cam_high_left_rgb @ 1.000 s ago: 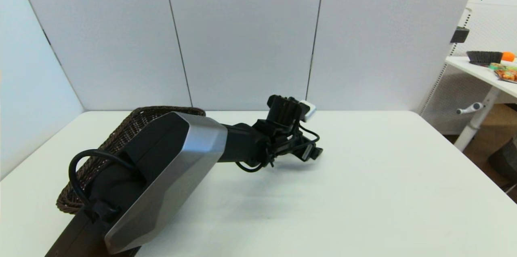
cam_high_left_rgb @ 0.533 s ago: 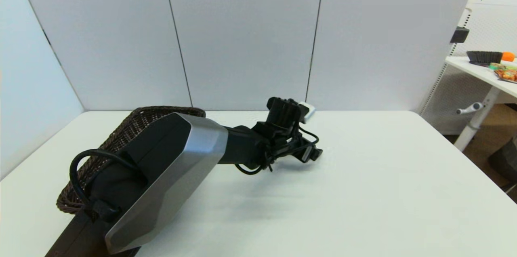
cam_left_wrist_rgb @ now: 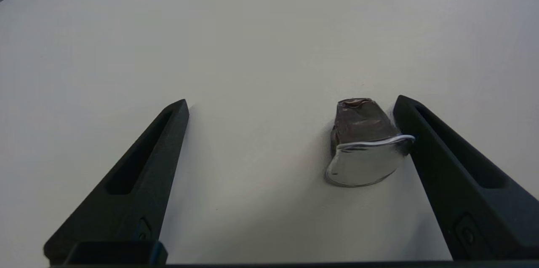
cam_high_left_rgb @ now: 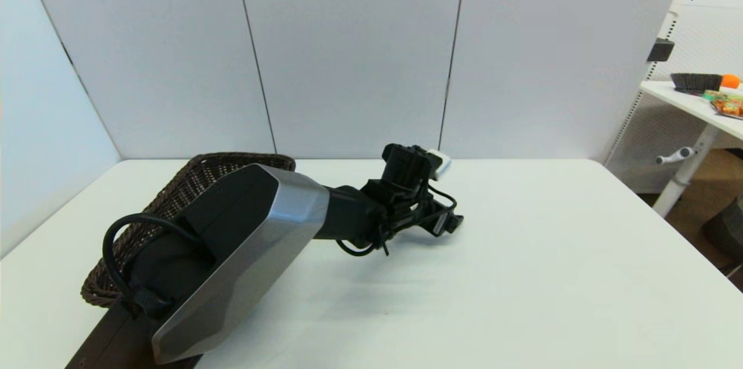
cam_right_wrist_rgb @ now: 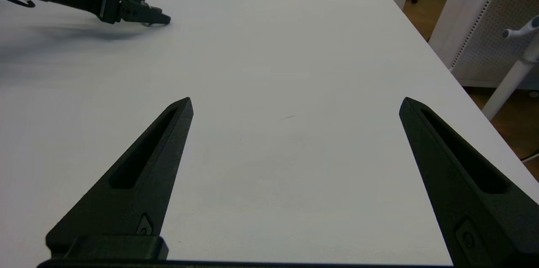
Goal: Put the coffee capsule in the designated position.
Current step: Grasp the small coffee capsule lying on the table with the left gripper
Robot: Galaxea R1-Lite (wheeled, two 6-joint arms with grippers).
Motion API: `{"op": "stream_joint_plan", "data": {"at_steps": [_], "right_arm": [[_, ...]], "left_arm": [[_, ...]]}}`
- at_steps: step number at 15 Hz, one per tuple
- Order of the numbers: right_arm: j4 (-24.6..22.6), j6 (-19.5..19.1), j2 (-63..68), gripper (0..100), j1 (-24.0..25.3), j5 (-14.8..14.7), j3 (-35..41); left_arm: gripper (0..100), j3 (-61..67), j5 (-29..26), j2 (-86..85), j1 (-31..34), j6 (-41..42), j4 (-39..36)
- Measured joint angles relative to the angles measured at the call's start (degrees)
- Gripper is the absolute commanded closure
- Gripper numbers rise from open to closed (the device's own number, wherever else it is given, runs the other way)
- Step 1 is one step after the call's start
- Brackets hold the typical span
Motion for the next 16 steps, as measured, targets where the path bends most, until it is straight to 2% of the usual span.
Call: {"op": "stream_joint_plan", "data": {"at_steps": [3, 4, 16], "right_arm": [[0.0, 0.0, 0.0, 0, 0.02, -0.02, 0.0], [0.0, 0.0, 0.0, 0, 0.02, -0.02, 0.0], [0.0, 0.02, 0.0, 0, 0.0, 0.0, 0.0]], "left_arm": [[0, 0.1, 0.0, 0.23, 0.0, -0.02, -0.35], [100, 0.1, 0.0, 0.32, -0.01, -0.02, -0.44], [100, 0.16, 0.02, 0.5, -0.04, 0.05, -0.59]]}}
